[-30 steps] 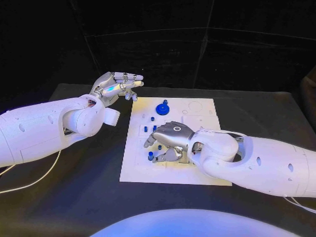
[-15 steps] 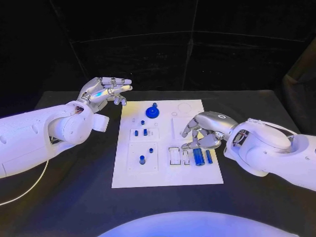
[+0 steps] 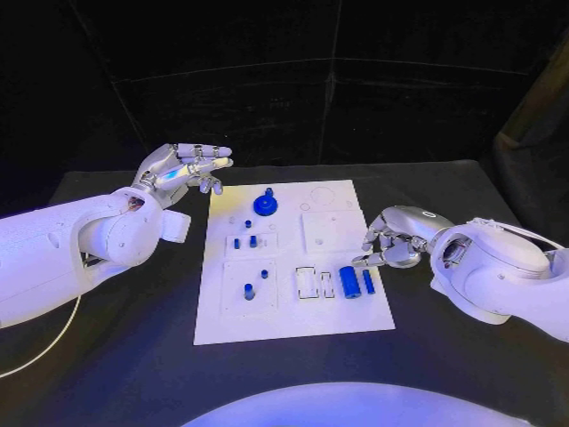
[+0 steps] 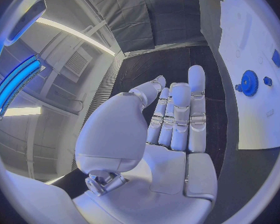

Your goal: Assemble the parts on the task board

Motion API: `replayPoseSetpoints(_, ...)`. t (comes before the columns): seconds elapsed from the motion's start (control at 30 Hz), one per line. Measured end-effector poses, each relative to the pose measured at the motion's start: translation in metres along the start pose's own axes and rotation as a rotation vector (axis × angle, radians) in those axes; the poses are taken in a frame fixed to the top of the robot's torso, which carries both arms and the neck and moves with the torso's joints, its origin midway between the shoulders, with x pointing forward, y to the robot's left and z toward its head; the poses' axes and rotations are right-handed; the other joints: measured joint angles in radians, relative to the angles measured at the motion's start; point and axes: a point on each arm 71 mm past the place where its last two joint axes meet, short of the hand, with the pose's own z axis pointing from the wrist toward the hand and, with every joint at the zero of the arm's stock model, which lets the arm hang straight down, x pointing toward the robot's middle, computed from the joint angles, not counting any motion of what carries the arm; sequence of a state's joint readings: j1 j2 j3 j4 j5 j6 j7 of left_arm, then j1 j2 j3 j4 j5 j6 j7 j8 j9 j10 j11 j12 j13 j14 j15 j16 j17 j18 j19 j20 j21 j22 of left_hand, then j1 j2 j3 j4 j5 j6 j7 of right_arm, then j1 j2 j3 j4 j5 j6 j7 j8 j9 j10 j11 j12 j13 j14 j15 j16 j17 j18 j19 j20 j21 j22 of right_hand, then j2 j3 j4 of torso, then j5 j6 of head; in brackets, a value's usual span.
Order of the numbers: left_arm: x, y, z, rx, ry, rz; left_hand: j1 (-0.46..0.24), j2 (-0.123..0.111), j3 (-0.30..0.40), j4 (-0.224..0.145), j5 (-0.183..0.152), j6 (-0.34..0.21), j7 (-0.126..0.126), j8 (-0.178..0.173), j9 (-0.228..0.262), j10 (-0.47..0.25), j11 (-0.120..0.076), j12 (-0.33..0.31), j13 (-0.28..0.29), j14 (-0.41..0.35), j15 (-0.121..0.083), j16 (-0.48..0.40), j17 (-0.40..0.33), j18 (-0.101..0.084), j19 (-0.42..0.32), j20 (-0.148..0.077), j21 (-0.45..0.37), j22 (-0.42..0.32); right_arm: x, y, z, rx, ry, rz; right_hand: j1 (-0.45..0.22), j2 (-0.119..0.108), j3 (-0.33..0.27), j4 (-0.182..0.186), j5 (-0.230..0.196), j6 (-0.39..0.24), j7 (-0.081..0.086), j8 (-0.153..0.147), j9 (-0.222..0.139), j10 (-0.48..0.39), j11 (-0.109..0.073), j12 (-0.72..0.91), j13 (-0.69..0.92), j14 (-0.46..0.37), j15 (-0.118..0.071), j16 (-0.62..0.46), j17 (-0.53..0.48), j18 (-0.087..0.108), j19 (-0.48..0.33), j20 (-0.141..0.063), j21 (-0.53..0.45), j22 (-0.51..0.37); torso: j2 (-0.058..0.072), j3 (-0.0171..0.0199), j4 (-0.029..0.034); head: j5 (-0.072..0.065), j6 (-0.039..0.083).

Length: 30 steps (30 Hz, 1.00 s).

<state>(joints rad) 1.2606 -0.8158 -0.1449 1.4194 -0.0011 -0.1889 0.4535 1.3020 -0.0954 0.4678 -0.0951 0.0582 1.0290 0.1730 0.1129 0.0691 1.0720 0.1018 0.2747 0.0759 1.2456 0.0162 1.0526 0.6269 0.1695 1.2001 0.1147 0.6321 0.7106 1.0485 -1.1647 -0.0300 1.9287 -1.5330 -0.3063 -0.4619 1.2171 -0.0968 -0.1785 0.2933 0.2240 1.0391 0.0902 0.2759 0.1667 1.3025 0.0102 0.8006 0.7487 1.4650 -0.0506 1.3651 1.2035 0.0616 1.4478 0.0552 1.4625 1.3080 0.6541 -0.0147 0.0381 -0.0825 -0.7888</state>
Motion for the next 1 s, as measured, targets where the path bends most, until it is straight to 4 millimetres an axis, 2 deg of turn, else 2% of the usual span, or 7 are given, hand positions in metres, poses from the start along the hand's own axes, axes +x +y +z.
replayPoseSetpoints(0.13,0.000,0.000,0.000,-0.001,-0.001,0.000,0.000,0.000,0.000,0.000,0.000,0.000,0.000,0.000,0.000,0.000,0.000,0.000,0.000,0.000,0.000,0.000,0.000,0.000,0.000,0.000,0.000,0.000,0.010,0.004,0.001,0.011,0.035,-0.005,-0.013,-0.006,-0.005,-0.001,0.000,-0.004,-0.004,0.012,0.010,0.002,-0.001,0.044,0.057,0.000,0.000,0.006,0.008,0.000,0.005,0.000,0.004,0.000,0.000,-0.0005,0.0001,0.000,0.000)
replayPoseSetpoints(0.27,-0.001,0.000,-0.001,-0.002,-0.002,0.001,0.000,0.000,0.000,0.000,0.000,0.000,0.000,0.000,0.000,0.000,0.000,0.000,0.000,0.000,0.000,0.000,0.000,0.000,0.000,0.000,0.000,0.000,0.016,0.007,0.003,0.017,0.059,-0.012,-0.021,-0.013,-0.005,-0.001,0.006,-0.018,0.000,0.019,0.018,0.004,0.000,0.066,0.091,0.000,0.000,0.014,0.022,0.000,0.007,0.000,0.004,0.000,0.000,-0.0006,0.0005,0.003,0.000)
replayPoseSetpoints(0.33,-0.002,0.000,-0.001,-0.002,-0.003,0.002,0.000,0.000,0.000,0.000,0.000,0.000,0.000,0.000,0.000,0.000,0.000,0.000,0.000,0.000,0.000,0.000,0.000,0.000,0.000,0.000,0.000,0.000,0.017,0.006,0.004,0.023,0.068,-0.018,-0.022,-0.015,-0.005,-0.001,0.006,-0.026,0.003,0.019,0.021,0.004,0.000,0.085,0.115,0.000,0.000,0.022,0.031,-0.016,0.007,0.000,0.004,0.000,0.000,-0.0006,0.0007,0.005,-0.001)
replayPoseSetpoints(0.43,-0.002,0.000,-0.001,-0.003,-0.004,0.002,0.000,0.000,0.000,0.000,0.000,0.000,0.000,0.000,0.000,0.000,0.000,0.000,0.000,0.000,0.000,0.000,0.000,0.000,0.000,0.000,0.000,0.000,0.020,0.006,0.005,0.031,0.080,-0.025,-0.027,-0.020,-0.005,-0.001,0.006,-0.029,0.004,0.026,0.025,0.005,0.002,0.105,0.139,0.000,0.000,0.023,0.039,-0.016,0.007,0.000,0.008,0.000,0.000,-0.0012,0.0007,0.005,-0.003)
replayPoseSetpoints(0.67,-0.002,0.001,-0.001,-0.003,-0.004,0.002,0.000,0.000,-0.003,-0.003,0.000,0.000,0.000,0.000,0.000,0.000,0.000,0.004,-0.001,-0.004,0.004,0.000,-0.005,0.000,0.000,0.000,0.000,-0.002,0.028,0.007,0.008,0.039,0.110,-0.038,-0.027,-0.020,-0.005,-0.001,0.011,-0.038,0.005,0.026,0.029,0.007,0.004,0.123,0.164,0.000,0.000,0.027,0.043,-0.016,0.007,0.000,0.008,0.000,0.000,-0.0015,0.0008,0.007,-0.007)
replayPoseSetpoints(0.93,-0.003,0.001,-0.002,-0.004,-0.004,0.002,0.000,0.000,-0.003,-0.003,0.000,0.000,0.000,0.000,0.000,0.000,0.000,0.004,-0.001,-0.004,0.004,0.000,-0.005,0.000,0.000,0.000,0.000,-0.002,0.048,0.010,0.011,0.037,0.154,-0.046,-0.026,-0.020,-0.005,-0.001,0.021,-0.041,0.002,0.038,0.039,0.007,0.004,0.129,0.184,0.000,0.000,0.031,0.045,-0.016,0.011,0.004,0.008,0.000,0.000,-0.0020,0.0014,0.009,-0.008)
replayPoseSetpoints(1.0,-0.003,0.001,-0.002,-0.004,-0.005,0.002,0.000,0.000,-0.003,-0.003,0.000,0.000,0.000,0.000,0.000,0.000,0.000,0.004,-0.001,-0.004,0.004,0.000,-0.005,0.000,0.000,0.000,0.000,-0.002,0.049,0.013,0.012,0.030,0.154,-0.048,-0.020,-0.013,0.001,0.000,0.026,-0.040,0.003,0.044,0.042,0.007,0.004,0.135,0.189,0.000,0.000,0.031,0.045,-0.016,0.011,0.004,0.008,0.000,0.000,-0.0020,0.0014,0.011,-0.009)
